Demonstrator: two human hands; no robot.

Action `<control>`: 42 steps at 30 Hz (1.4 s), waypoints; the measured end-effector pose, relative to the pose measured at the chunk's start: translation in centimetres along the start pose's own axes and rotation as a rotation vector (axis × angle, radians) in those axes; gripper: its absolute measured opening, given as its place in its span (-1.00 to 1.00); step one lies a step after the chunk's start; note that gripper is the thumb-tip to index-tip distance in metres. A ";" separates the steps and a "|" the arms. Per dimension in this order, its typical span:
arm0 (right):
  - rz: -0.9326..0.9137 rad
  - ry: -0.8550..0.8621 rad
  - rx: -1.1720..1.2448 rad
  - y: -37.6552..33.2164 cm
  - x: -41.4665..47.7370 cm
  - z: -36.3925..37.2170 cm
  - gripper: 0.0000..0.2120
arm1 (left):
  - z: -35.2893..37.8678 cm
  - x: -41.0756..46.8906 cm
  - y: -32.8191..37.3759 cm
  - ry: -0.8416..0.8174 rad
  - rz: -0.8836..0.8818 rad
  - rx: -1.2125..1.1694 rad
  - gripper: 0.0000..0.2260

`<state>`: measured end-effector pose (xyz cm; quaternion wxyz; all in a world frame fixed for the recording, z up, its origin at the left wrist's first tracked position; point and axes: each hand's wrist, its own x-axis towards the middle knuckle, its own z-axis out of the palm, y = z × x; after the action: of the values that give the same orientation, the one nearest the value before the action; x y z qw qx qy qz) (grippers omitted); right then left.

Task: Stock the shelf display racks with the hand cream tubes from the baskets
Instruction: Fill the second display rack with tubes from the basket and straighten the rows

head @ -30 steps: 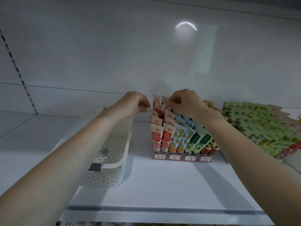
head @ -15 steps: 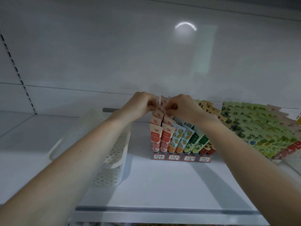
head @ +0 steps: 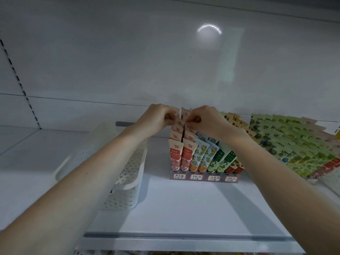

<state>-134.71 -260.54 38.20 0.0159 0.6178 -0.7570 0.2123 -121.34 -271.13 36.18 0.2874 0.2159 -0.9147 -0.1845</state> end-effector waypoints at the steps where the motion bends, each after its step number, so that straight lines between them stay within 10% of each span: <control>1: 0.002 -0.001 0.004 0.0 0.0 0.0 -0.90 | 0.0 0.0 0.0 0.001 -0.002 -0.002 -0.92; 20: 0.020 0.168 0.052 0.9 3.1 -2.4 -0.85 | -1.5 2.7 -0.7 0.136 -0.009 0.043 -0.86; 42: -0.003 -0.018 -0.119 1.8 6.0 -0.2 -0.85 | 0.9 5.4 -1.5 0.009 0.051 0.156 -0.83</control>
<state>-137.83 -265.82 39.58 0.0462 0.6188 -0.7675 0.1612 -125.39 -274.92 37.19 0.2783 0.2152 -0.9302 -0.1042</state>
